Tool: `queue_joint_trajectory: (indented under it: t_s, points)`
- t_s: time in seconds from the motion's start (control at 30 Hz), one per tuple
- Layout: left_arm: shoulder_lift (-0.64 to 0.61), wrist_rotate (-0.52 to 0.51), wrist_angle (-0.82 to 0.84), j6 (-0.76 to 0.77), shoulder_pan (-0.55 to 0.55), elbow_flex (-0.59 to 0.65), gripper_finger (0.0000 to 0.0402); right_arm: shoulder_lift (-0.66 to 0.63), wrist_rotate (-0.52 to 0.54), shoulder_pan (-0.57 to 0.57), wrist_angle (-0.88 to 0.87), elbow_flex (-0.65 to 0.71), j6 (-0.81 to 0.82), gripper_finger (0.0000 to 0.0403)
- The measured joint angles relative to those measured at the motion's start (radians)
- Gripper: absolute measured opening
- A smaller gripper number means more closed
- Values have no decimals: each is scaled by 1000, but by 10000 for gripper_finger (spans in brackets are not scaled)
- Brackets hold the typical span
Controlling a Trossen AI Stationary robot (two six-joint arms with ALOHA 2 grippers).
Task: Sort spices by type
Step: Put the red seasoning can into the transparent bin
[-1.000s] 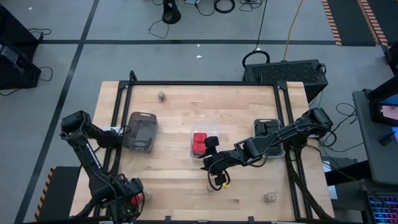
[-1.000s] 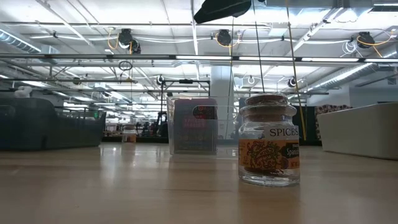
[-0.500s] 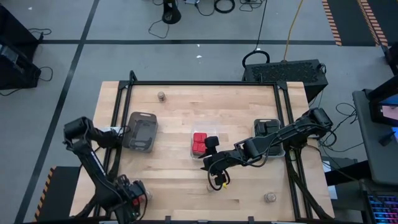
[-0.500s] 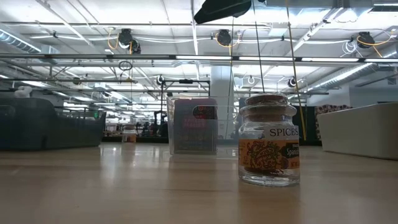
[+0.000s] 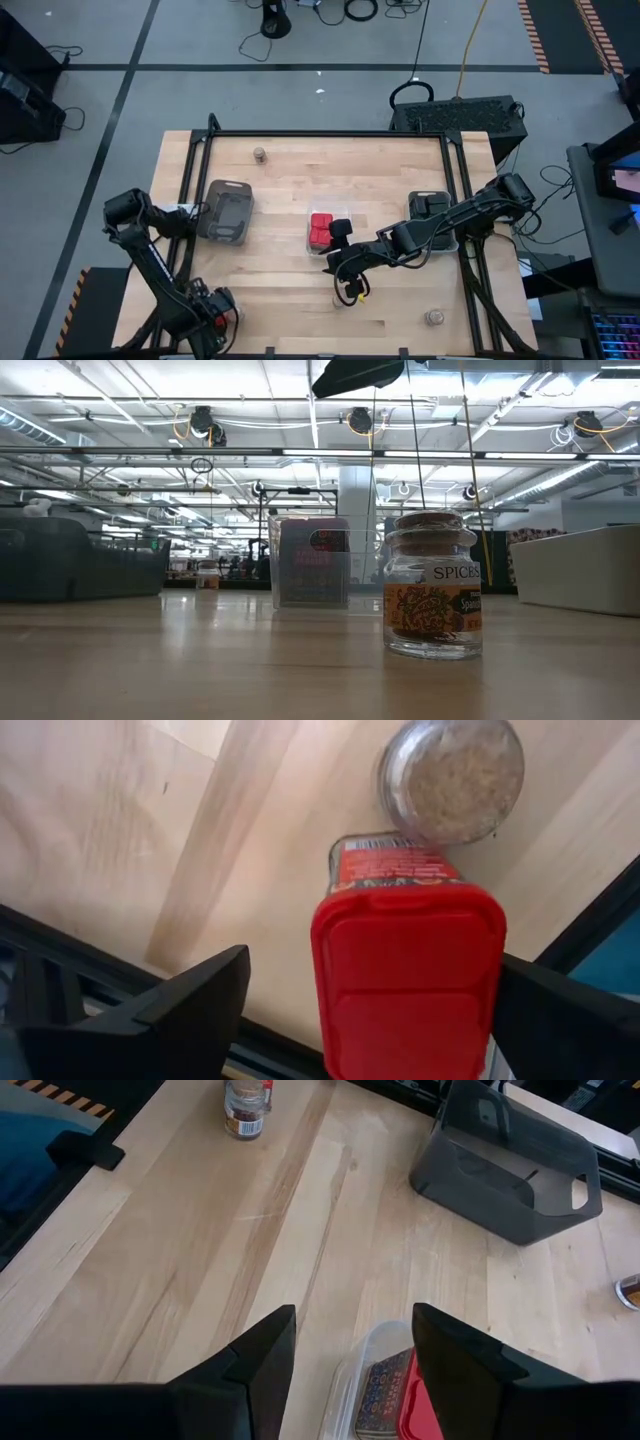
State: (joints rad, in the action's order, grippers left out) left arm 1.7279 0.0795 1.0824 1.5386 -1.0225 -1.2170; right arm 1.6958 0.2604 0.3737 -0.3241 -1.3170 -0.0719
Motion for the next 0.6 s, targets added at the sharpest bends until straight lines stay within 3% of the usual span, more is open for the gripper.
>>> queue_joint_trajectory:
  t_s: [0.43, 0.6]
  points:
    - [0, 15, 3, -22, 2, 0, 238, 0, 0, 0, 0, 0, 0, 185]
    - [0, 14, 15, -36, 2, 0, 228, 0, 0, 0, 0, 0, 0, 185]
